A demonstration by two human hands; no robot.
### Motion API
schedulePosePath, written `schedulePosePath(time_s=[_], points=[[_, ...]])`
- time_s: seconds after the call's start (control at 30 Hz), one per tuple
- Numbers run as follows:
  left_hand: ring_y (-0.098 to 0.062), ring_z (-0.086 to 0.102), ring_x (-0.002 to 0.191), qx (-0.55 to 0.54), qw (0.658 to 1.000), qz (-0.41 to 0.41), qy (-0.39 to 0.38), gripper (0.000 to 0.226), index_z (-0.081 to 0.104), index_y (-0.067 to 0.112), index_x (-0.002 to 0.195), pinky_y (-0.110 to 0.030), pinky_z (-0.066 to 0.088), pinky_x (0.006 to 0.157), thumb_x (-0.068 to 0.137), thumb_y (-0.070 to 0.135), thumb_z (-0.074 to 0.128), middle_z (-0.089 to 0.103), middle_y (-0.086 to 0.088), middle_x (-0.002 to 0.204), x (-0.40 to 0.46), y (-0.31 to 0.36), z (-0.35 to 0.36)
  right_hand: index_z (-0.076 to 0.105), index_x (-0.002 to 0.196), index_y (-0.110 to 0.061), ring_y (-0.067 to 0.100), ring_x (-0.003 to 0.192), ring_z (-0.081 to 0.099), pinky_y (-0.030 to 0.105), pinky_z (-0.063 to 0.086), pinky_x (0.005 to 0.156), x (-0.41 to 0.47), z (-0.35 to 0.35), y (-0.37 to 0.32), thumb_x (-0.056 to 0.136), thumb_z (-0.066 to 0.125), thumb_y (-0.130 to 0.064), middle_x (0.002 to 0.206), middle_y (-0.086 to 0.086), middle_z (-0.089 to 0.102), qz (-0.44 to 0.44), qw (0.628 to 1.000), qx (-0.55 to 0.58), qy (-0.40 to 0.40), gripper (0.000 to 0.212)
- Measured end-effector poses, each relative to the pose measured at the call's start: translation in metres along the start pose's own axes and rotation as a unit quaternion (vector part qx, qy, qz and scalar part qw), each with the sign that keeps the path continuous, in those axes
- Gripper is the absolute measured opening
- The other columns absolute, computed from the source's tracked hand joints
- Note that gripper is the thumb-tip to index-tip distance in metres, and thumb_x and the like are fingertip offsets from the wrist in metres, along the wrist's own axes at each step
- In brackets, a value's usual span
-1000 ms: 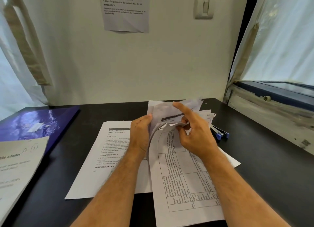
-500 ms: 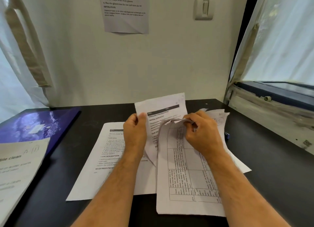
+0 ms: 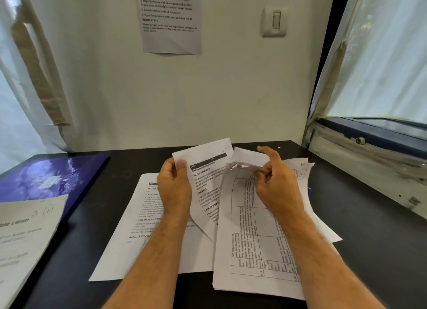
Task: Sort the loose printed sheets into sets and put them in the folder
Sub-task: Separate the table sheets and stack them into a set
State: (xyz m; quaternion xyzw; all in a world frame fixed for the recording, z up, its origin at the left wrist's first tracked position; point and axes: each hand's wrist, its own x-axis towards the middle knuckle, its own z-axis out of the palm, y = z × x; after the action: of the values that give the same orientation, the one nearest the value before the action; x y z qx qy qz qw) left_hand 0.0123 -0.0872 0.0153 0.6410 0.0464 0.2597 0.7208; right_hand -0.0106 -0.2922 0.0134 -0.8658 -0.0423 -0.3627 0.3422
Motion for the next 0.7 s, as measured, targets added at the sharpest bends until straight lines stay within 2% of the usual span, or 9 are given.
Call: schedulePosePath(time_s=[0.03, 0.13, 0.23, 0.3, 0.4, 0.5, 0.57, 0.63, 0.7], points=[[-0.009, 0.072, 0.070, 0.003, 1.000, 0.019, 0.000, 0.014, 0.061, 0.029, 0.104, -0.020, 0.056, 0.054, 0.102, 0.039, 0.051, 0.071, 0.009, 0.091, 0.000, 0.003, -0.001, 0.047, 0.138, -0.030, 0.013, 0.083, 0.062, 0.031, 0.053, 0.082, 0.001, -0.001, -0.003, 0.094, 0.066, -0.016, 0.094, -0.003, 0.063, -0.011, 1.000, 0.006, 0.004, 0.049], [-0.004, 0.071, 0.075, -0.002, 0.998, 0.065, -0.002, 0.018, 0.064, 0.026, 0.106, -0.017, 0.056, 0.055, 0.100, 0.040, 0.054, 0.072, 0.010, 0.090, -0.001, 0.015, -0.004, 0.060, 0.123, -0.026, 0.011, 0.084, 0.059, 0.033, 0.057, 0.077, 0.007, -0.007, -0.015, 0.098, 0.060, -0.028, 0.100, -0.004, 0.061, -0.098, 0.994, -0.012, 0.035, 0.025], [-0.007, 0.072, 0.080, -0.007, 0.992, 0.122, 0.001, 0.019, 0.068, 0.025, 0.107, -0.023, 0.060, 0.063, 0.100, 0.037, 0.056, 0.073, 0.009, 0.091, 0.001, 0.036, -0.008, 0.068, 0.112, -0.024, 0.012, 0.082, 0.055, 0.023, 0.051, 0.071, 0.022, -0.013, -0.040, 0.099, 0.051, -0.040, 0.096, -0.004, 0.057, -0.155, 0.987, -0.013, 0.043, 0.026], [-0.011, 0.071, 0.084, -0.003, 0.985, 0.175, -0.004, 0.022, 0.070, 0.023, 0.114, -0.024, 0.060, 0.067, 0.101, 0.033, 0.056, 0.073, 0.007, 0.096, 0.003, 0.056, -0.010, 0.068, 0.112, -0.023, 0.012, 0.082, 0.054, 0.015, 0.044, 0.070, 0.034, -0.016, -0.063, 0.099, 0.050, -0.040, 0.095, -0.003, 0.056, -0.184, 0.982, -0.003, 0.047, 0.028], [-0.011, 0.069, 0.093, -0.004, 0.965, 0.259, -0.038, 0.021, 0.072, 0.022, 0.115, -0.024, 0.059, 0.077, 0.102, 0.029, 0.056, 0.072, 0.009, 0.101, 0.004, 0.092, -0.013, 0.063, 0.119, -0.025, 0.010, 0.082, 0.054, 0.016, 0.044, 0.072, 0.053, -0.021, -0.100, 0.101, 0.054, -0.037, 0.095, -0.004, 0.055, -0.211, 0.976, 0.020, 0.053, 0.024], [-0.009, 0.066, 0.096, 0.000, 0.939, 0.331, -0.087, 0.021, 0.071, 0.015, 0.111, -0.026, 0.057, 0.084, 0.104, 0.021, 0.051, 0.071, 0.008, 0.101, 0.005, 0.128, -0.020, 0.047, 0.137, -0.033, 0.009, 0.084, 0.057, 0.022, 0.048, 0.080, 0.069, -0.026, -0.136, 0.101, 0.053, -0.040, 0.092, -0.007, 0.055, -0.229, 0.971, 0.052, 0.046, 0.037], [-0.006, 0.065, 0.094, 0.005, 0.925, 0.365, -0.107, 0.021, 0.069, 0.013, 0.109, -0.021, 0.054, 0.084, 0.105, 0.018, 0.049, 0.070, 0.008, 0.100, 0.009, 0.150, -0.026, 0.049, 0.139, -0.031, 0.008, 0.085, 0.056, 0.022, 0.048, 0.082, 0.078, -0.030, -0.155, 0.101, 0.053, -0.039, 0.096, -0.008, 0.054, -0.243, 0.967, 0.056, 0.055, 0.039], [-0.003, 0.063, 0.088, 0.003, 0.916, 0.386, -0.111, 0.020, 0.069, 0.015, 0.107, -0.017, 0.051, 0.079, 0.105, 0.017, 0.049, 0.068, 0.008, 0.096, 0.014, 0.168, -0.033, 0.062, 0.128, -0.022, 0.009, 0.086, 0.055, 0.020, 0.048, 0.080, 0.087, -0.035, -0.171, 0.099, 0.058, -0.034, 0.099, -0.005, 0.055, -0.257, 0.962, 0.061, 0.074, 0.032], [-0.006, 0.064, 0.083, 0.001, 0.911, 0.397, -0.115, 0.021, 0.068, 0.017, 0.104, -0.018, 0.052, 0.073, 0.105, 0.020, 0.047, 0.068, 0.008, 0.092, 0.017, 0.179, -0.040, 0.067, 0.111, -0.015, 0.008, 0.083, 0.053, 0.010, 0.043, 0.073, 0.095, -0.039, -0.185, 0.097, 0.061, -0.032, 0.096, -0.003, 0.057, -0.265, 0.957, 0.073, 0.095, 0.023]])
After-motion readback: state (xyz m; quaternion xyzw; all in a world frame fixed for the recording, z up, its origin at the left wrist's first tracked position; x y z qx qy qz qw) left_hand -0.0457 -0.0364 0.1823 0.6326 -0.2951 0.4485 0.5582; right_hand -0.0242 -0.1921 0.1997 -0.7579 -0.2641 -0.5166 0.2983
